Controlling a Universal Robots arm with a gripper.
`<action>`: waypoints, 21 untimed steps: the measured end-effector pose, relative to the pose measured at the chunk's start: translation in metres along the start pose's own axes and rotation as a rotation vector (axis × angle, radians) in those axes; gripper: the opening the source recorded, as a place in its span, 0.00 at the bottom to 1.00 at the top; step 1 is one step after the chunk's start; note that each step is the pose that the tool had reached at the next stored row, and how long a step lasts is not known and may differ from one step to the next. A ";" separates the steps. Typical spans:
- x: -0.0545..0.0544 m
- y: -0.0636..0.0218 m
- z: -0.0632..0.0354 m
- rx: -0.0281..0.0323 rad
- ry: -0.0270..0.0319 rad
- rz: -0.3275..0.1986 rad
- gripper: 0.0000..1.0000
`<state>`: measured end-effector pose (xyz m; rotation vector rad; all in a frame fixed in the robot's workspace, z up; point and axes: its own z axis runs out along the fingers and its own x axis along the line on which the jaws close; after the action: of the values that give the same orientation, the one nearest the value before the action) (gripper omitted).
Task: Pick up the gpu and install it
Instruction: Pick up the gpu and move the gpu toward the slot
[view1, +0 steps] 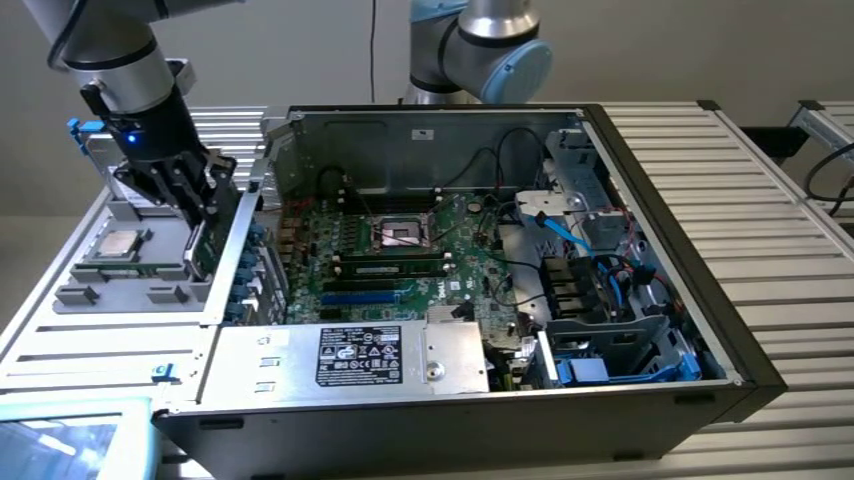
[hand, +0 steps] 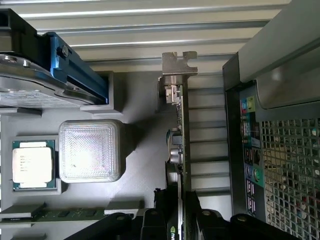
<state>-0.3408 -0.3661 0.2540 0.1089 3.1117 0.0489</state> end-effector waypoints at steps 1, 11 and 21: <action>0.000 0.0005 -0.0042 0.0000 -0.0004 0.000 0.27; -0.001 0.0042 -0.0407 -0.0008 -0.0106 -0.002 0.27; -0.002 0.0058 -0.0803 -0.0018 -0.0195 -0.013 0.27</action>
<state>-0.3410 -0.3629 0.3344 0.0880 3.0926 0.0500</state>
